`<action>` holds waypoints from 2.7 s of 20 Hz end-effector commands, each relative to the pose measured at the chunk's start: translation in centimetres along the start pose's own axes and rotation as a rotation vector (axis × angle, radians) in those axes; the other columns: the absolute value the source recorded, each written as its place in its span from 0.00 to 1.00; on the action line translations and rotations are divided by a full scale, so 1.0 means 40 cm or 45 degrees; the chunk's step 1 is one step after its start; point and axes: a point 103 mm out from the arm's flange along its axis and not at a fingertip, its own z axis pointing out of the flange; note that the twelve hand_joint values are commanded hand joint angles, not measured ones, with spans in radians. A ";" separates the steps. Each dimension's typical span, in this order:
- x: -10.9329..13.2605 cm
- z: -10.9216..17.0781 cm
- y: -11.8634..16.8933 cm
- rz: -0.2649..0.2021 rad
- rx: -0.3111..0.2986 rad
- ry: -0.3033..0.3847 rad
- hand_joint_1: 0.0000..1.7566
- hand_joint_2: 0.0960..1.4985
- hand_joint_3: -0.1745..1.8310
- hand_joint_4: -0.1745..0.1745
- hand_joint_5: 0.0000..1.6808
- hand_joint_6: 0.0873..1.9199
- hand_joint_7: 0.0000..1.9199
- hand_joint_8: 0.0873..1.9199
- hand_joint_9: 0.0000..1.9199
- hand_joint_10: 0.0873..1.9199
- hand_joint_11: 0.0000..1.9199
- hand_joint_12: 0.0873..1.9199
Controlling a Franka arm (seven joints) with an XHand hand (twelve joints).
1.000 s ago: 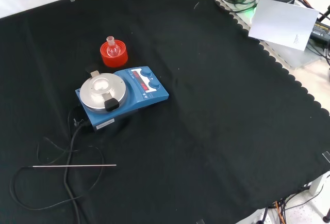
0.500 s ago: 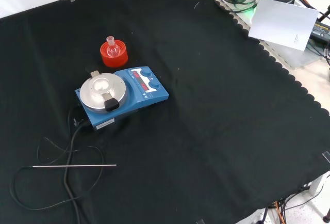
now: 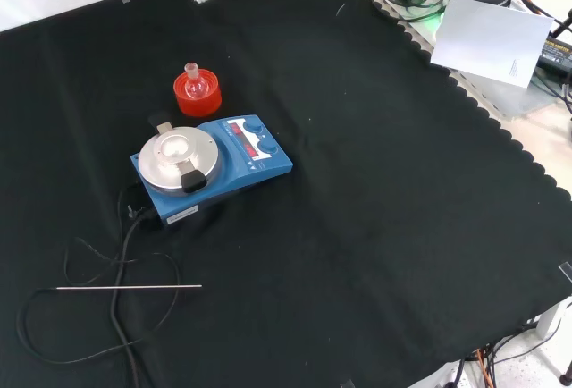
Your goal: Pick up the round-bottom flask.
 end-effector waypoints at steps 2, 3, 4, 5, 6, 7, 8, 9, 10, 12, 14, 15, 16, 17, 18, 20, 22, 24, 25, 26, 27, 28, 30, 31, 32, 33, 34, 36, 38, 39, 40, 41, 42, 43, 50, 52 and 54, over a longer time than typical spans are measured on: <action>0.080 0.211 0.018 0.002 0.125 0.069 0.34 0.55 0.28 0.40 0.26 0.00 0.15 0.29 0.23 0.31 0.07 0.69; 0.080 0.220 0.018 0.006 0.131 0.068 0.34 0.55 0.29 0.40 0.26 0.00 0.15 0.29 0.23 0.31 0.07 0.69; 0.079 0.228 0.018 0.008 0.138 0.066 0.34 0.55 0.29 0.40 0.26 0.00 0.15 0.29 0.23 0.31 0.07 0.69; 0.078 0.235 0.018 0.013 0.145 0.067 0.34 0.55 0.29 0.40 0.26 0.00 0.15 0.29 0.23 0.31 0.07 0.69; 0.077 0.242 0.019 0.016 0.153 0.068 0.34 0.55 0.29 0.40 0.27 0.00 0.15 0.29 0.23 0.31 0.07 0.69; 0.078 0.249 0.018 0.017 0.156 0.065 0.34 0.55 0.29 0.40 0.27 0.00 0.15 0.29 0.23 0.31 0.08 0.69; 0.078 0.254 0.018 0.018 0.160 0.065 0.34 0.55 0.29 0.40 0.27 0.00 0.15 0.29 0.23 0.31 0.08 0.69; 0.076 0.259 0.018 0.020 0.162 0.068 0.35 0.54 0.29 0.40 0.27 0.00 0.15 0.29 0.23 0.31 0.08 0.69; 0.074 0.264 0.018 0.021 0.164 0.067 0.35 0.54 0.29 0.40 0.27 0.00 0.15 0.29 0.23 0.31 0.08 0.69; 0.085 0.272 0.014 0.027 0.157 0.055 0.36 0.54 0.29 0.40 0.27 0.00 0.15 0.29 0.23 0.31 0.08 0.69; 0.090 0.276 0.013 0.030 0.158 0.054 0.36 0.53 0.29 0.40 0.27 0.00 0.15 0.29 0.23 0.31 0.08 0.69; 0.088 0.278 0.013 0.035 0.160 0.064 0.36 0.53 0.29 0.40 0.27 0.00 0.15 0.29 0.23 0.31 0.08 0.69; 0.082 0.281 0.012 0.046 0.162 0.083 0.36 0.53 0.29 0.40 0.27 0.00 0.15 0.29 0.23 0.31 0.08 0.69; 0.074 0.286 0.012 0.061 0.164 0.110 0.37 0.53 0.30 0.40 0.27 0.00 0.15 0.29 0.23 0.31 0.08 0.69; 0.062 0.292 0.012 0.074 0.165 0.137 0.37 0.53 0.30 0.40 0.27 0.00 0.15 0.29 0.23 0.31 0.08 0.69; 0.041 0.304 0.013 0.086 0.162 0.150 0.37 0.53 0.30 0.40 0.27 0.00 0.15 0.29 0.23 0.31 0.08 0.69; 0.025 0.310 0.016 0.096 0.163 0.153 0.37 0.53 0.30 0.40 0.27 0.00 0.15 0.29 0.23 0.31 0.08 0.69; 0.015 0.313 0.017 0.104 0.165 0.156 0.37 0.53 0.30 0.40 0.27 0.00 0.15 0.29 0.23 0.31 0.08 0.69; 0.012 0.315 0.018 0.108 0.167 0.155 0.37 0.52 0.30 0.40 0.27 0.00 0.15 0.29 0.23 0.31 0.08 0.69; 0.007 0.315 0.018 0.111 0.169 0.155 0.37 0.52 0.30 0.40 0.27 0.00 0.15 0.29 0.23 0.31 0.08 0.69; 0.019 0.320 0.015 0.112 0.167 0.140 0.37 0.52 0.30 0.40 0.27 0.00 0.15 0.29 0.23 0.32 0.08 0.69; 0.022 0.322 0.014 0.113 0.166 0.135 0.38 0.52 0.31 0.40 0.27 0.00 0.15 0.29 0.23 0.32 0.08 0.69; 0.019 0.324 0.014 0.113 0.172 0.139 0.38 0.52 0.31 0.40 0.27 0.00 0.15 0.29 0.23 0.32 0.08 0.69; 0.015 0.325 0.014 0.108 0.170 0.142 0.38 0.52 0.31 0.40 0.27 0.00 0.15 0.29 0.23 0.32 0.08 0.69; 0.008 0.327 0.015 0.104 0.167 0.144 0.38 0.52 0.31 0.40 0.27 0.00 0.15 0.29 0.23 0.32 0.08 0.69; 0.000 0.330 0.016 0.103 0.166 0.146 0.38 0.52 0.31 0.40 0.28 0.00 0.15 0.29 0.23 0.32 0.08 0.69; 0.005 0.334 0.014 0.104 0.163 0.132 0.39 0.52 0.31 0.41 0.28 0.00 0.15 0.29 0.23 0.32 0.08 0.69; 0.005 0.337 0.014 0.105 0.160 0.131 0.40 0.51 0.31 0.41 0.29 0.00 0.15 0.29 0.23 0.32 0.08 0.69; -0.002 0.337 0.016 0.110 0.147 0.163 0.41 0.51 0.31 0.41 0.30 0.00 0.15 0.29 0.23 0.32 0.08 0.69; -0.008 0.338 0.018 0.113 0.138 0.186 0.42 0.51 0.31 0.41 0.30 0.00 0.15 0.29 0.23 0.32 0.08 0.69; -0.015 0.339 0.021 0.109 0.133 0.192 0.42 0.50 0.31 0.41 0.32 0.00 0.16 0.30 0.23 0.32 0.08 0.69; -0.020 0.341 0.023 0.106 0.130 0.195 0.43 0.50 0.32 0.41 0.33 0.00 0.16 0.30 0.24 0.32 0.08 0.69; -0.024 0.343 0.025 0.106 0.128 0.199 0.44 0.50 0.32 0.41 0.34 0.00 0.16 0.30 0.24 0.32 0.08 0.69; -0.026 0.344 0.026 0.106 0.127 0.200 0.44 0.50 0.32 0.41 0.34 0.00 0.16 0.30 0.24 0.32 0.08 0.69; -0.022 0.357 0.030 0.096 0.130 0.217 0.45 0.49 0.33 0.41 0.37 0.00 0.18 0.30 0.25 0.32 0.09 0.69; -0.023 0.363 0.032 0.090 0.128 0.217 0.45 0.49 0.33 0.42 0.37 0.00 0.18 0.30 0.25 0.31 0.09 0.69; -0.015 0.368 0.031 0.087 0.122 0.209 0.45 0.49 0.33 0.42 0.38 0.00 0.18 0.30 0.25 0.31 0.09 0.69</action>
